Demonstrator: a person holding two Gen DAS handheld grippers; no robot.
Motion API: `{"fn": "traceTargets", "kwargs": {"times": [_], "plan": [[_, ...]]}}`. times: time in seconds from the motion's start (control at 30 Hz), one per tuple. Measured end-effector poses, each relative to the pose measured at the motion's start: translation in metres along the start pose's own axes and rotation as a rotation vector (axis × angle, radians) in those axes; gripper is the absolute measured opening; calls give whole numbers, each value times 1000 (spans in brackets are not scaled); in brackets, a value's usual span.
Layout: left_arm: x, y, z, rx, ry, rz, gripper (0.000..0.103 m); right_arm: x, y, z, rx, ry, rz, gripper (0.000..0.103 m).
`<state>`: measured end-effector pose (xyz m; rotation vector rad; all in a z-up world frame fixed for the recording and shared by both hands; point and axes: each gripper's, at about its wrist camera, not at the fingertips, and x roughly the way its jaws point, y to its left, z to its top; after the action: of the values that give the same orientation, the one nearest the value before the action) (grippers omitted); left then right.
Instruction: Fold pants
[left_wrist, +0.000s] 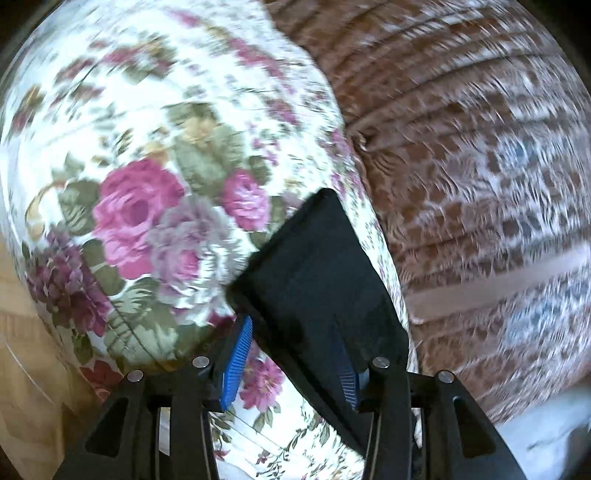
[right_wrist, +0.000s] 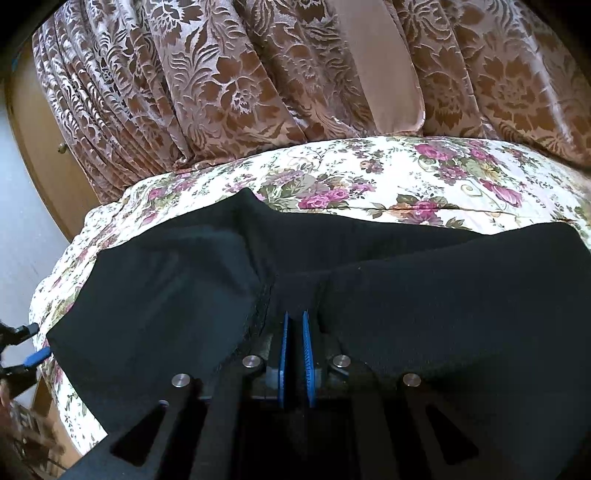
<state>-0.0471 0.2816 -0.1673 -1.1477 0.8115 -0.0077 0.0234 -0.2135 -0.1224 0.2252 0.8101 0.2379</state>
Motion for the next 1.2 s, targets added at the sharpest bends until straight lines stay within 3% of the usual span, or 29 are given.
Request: {"fn": "traceTargets", "kwargs": {"times": [0.3,0.43,0.47,0.5,0.53,0.63,0.73,0.77,0.97,1.07,1.2], "plan": [[17,8,3,-85,38,24,43,0,-1,0,6,1,5,9],[22,5,9,-95,35,51,42,-1,5,2,-32,10,-36,9],[23,3,10,-90,35,56,39,-2,8,2,-48,12,-52,11],[22,2,10,-81,32,65,27,-2,15,3,-87,17,-86,12],[22,-3,10,-52,20,83,20,-3,20,3,-109,19,-106,13],[17,-21,6,52,-13,114,19,-6,33,5,-180,26,-157,26],[10,-41,1,163,-42,126,17,-14,34,9,-157,21,-158,52],[7,-49,-1,203,-52,125,17,-17,33,10,-143,21,-130,66],[-3,-111,-20,475,-84,70,16,-44,46,16,-155,-52,-93,68],[-1,-139,-36,580,-63,21,16,-52,50,20,-148,-49,-29,70],[15,-174,-61,698,-14,-32,16,-55,55,22,-114,8,137,70]]}}
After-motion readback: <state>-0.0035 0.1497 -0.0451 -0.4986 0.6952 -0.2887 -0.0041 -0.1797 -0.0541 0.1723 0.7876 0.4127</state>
